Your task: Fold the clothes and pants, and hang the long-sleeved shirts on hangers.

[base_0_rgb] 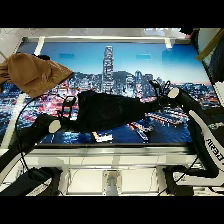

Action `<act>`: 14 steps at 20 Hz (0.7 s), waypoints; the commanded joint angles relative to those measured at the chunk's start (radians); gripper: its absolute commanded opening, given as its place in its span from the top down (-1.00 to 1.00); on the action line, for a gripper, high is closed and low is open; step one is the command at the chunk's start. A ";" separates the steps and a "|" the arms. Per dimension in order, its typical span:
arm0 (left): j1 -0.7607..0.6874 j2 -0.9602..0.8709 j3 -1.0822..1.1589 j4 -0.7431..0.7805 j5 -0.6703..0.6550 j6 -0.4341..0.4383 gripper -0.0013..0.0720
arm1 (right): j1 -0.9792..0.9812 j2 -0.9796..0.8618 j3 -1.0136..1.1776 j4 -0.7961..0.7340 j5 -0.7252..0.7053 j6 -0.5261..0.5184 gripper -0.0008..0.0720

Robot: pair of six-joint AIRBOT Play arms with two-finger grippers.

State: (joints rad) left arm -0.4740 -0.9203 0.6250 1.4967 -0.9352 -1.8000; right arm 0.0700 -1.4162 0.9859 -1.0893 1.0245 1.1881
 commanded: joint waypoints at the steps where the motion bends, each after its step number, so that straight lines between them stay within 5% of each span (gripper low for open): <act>1: -0.006 -0.005 -0.015 -0.017 0.026 -0.026 0.08 | -0.006 0.018 -0.005 -0.001 0.180 0.000 0.01; 2: -0.006 0.005 -0.013 -0.016 0.026 -0.036 -0.72 | -0.009 0.042 -0.005 -0.005 0.211 0.000 0.01; 3: -0.003 0.023 -0.005 -0.014 0.017 -0.037 -0.90 | -0.017 0.082 -0.005 -0.016 0.224 0.000 0.01; 8: 0.049 0.206 0.087 -0.006 0.007 -0.037 -0.90 | -0.080 0.328 0.112 -0.104 0.271 -0.002 0.05; 12: 0.090 0.356 0.113 -0.004 0.043 -0.038 -0.85 | -0.087 0.419 0.214 -0.093 0.112 0.095 0.03; 14: 0.089 0.403 0.113 -0.004 0.042 -0.039 -0.85 | -0.116 0.376 0.207 -0.077 0.189 0.195 -0.79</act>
State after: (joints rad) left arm -0.3977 -0.5980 0.7269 1.4887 -0.9058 -1.8370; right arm -0.0208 -1.0466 1.1675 -1.1740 1.1980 1.2640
